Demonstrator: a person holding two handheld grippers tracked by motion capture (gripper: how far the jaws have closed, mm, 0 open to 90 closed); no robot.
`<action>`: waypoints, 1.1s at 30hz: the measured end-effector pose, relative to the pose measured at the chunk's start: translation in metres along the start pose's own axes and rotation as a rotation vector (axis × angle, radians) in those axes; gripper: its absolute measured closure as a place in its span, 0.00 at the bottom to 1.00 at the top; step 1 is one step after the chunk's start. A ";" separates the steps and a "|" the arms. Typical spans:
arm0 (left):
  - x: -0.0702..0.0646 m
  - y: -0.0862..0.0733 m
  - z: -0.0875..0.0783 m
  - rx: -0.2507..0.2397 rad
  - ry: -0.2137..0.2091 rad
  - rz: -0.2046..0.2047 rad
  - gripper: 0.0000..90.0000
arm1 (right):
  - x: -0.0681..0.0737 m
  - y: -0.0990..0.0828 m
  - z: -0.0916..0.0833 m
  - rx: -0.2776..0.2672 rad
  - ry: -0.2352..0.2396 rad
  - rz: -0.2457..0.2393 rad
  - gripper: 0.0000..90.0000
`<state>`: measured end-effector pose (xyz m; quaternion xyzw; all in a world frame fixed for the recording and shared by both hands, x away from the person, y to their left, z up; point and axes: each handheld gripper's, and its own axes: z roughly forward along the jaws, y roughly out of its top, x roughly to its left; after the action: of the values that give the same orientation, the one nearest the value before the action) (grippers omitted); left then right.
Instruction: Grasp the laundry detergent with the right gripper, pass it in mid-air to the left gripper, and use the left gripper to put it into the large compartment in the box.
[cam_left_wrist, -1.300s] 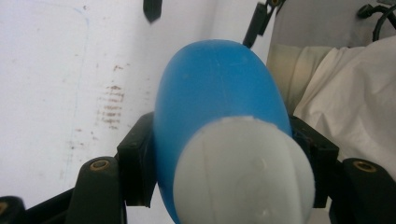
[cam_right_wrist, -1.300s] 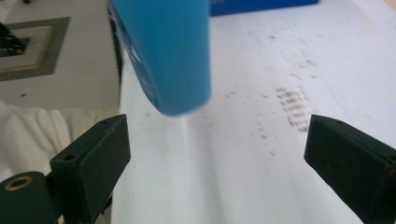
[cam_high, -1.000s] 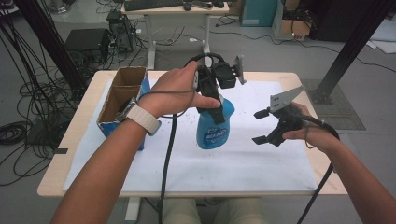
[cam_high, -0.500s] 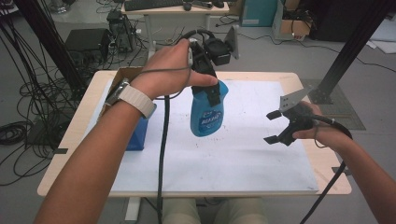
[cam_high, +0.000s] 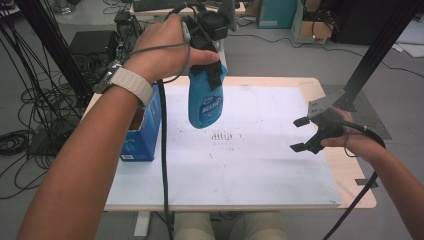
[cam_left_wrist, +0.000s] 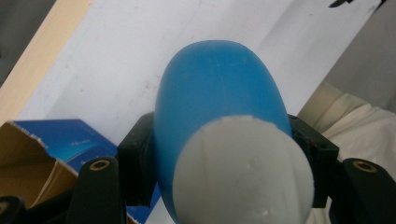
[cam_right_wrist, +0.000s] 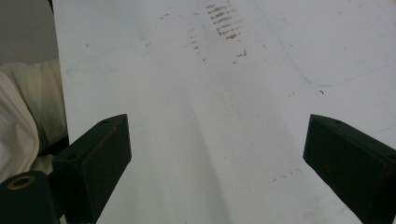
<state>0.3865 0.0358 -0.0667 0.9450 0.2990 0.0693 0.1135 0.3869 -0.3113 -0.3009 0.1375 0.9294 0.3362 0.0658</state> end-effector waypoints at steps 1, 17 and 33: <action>0.002 -0.001 -0.002 -0.006 0.005 -0.018 0.41 | -0.001 0.000 0.000 -0.002 0.000 -0.002 0.09; 0.033 -0.020 -0.023 0.005 0.053 -0.201 0.41 | -0.009 -0.006 -0.002 0.017 -0.015 0.017 0.09; 0.064 -0.041 -0.052 0.020 0.116 -0.389 0.41 | -0.011 -0.007 -0.001 0.032 -0.020 0.042 0.09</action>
<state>0.4052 0.1149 -0.0230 0.8650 0.4824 0.0972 0.0978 0.3955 -0.3199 -0.3044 0.1613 0.9309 0.3211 0.0658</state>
